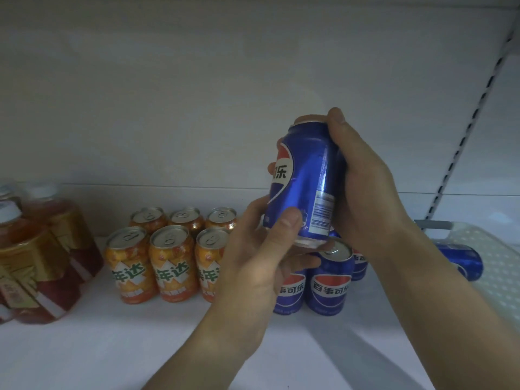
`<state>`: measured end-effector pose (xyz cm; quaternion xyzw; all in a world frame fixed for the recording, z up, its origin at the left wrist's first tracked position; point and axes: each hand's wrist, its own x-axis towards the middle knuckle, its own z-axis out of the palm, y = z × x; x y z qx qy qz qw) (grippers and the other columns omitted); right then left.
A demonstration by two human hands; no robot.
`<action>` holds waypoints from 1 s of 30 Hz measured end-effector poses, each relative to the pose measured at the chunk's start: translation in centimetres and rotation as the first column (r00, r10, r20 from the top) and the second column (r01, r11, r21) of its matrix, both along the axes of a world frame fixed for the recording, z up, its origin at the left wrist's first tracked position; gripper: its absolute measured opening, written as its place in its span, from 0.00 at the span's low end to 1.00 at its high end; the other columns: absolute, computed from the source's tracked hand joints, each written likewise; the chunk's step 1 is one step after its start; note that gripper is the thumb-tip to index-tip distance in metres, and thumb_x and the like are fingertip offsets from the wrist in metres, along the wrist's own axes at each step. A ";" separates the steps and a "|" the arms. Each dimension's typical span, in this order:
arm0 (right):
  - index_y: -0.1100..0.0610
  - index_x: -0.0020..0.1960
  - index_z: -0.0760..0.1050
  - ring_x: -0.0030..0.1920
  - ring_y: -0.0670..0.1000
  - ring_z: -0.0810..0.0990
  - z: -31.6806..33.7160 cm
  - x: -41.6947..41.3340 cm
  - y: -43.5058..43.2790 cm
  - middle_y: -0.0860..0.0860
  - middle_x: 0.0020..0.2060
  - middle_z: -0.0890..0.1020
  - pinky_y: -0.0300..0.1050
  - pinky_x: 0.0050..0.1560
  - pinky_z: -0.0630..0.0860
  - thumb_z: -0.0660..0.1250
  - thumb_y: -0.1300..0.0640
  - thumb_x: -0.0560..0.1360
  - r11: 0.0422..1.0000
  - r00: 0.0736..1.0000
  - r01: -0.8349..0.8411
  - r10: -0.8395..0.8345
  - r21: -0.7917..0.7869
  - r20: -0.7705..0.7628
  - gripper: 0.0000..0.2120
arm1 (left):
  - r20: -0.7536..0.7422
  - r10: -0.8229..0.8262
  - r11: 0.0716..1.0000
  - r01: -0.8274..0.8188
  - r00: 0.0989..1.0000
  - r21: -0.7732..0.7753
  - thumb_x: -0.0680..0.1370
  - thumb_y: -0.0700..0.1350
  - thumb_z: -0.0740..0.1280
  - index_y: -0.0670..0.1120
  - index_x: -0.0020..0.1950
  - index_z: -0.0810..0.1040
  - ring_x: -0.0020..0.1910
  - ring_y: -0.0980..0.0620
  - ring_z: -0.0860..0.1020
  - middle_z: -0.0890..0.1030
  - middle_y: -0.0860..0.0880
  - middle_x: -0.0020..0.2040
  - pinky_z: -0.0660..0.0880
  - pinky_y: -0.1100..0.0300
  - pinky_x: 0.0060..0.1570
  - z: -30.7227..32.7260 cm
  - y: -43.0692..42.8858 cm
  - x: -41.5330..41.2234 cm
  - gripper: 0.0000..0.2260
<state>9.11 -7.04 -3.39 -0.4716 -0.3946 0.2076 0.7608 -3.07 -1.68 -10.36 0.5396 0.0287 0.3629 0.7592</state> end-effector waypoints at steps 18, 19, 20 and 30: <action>0.59 0.60 0.78 0.51 0.64 0.85 0.1 0.1 -0.4 0.59 0.50 0.84 0.58 0.51 0.84 0.61 0.53 0.84 0.998 0.999 -0.033 0.034 0.054 -0.012 0.12 | -0.073 0.049 0.986 -0.037 0.996 0.164 0.68 0.58 0.78 0.48 0.69 0.73 0.60 0.45 0.83 0.83 0.48 0.62 0.79 0.44 0.59 0.0 0.9 -0.1 0.33; 0.58 0.60 0.79 0.54 0.66 0.85 0.0 0.2 -0.3 0.60 0.52 0.84 0.61 0.56 0.83 0.61 0.52 0.84 0.999 1.000 -0.028 0.028 0.042 0.001 0.13 | -0.064 0.069 0.986 -0.058 0.996 0.158 0.68 0.56 0.78 0.47 0.69 0.73 0.60 0.45 0.83 0.83 0.48 0.62 0.79 0.43 0.59 -0.1 0.8 0.0 0.33; 0.57 0.60 0.79 0.58 0.68 0.83 -0.1 0.3 -0.2 0.62 0.56 0.84 0.65 0.61 0.81 0.62 0.50 0.83 0.999 1.000 -0.020 0.020 0.031 0.014 0.14 | -0.055 0.081 0.987 -0.073 0.995 0.146 0.68 0.55 0.79 0.48 0.69 0.73 0.59 0.46 0.83 0.83 0.48 0.61 0.79 0.43 0.59 -0.1 0.8 0.0 0.33; 0.54 0.57 0.82 0.59 0.70 0.81 -0.2 -0.1 -0.3 0.64 0.56 0.84 0.71 0.63 0.77 0.63 0.44 0.80 0.999 0.998 0.028 -0.026 -0.029 0.061 0.17 | -0.035 -0.067 0.998 0.067 0.997 0.019 0.71 0.53 0.76 0.43 0.72 0.68 0.59 0.40 0.83 0.82 0.42 0.63 0.81 0.49 0.56 -0.3 1.1 -0.1 0.34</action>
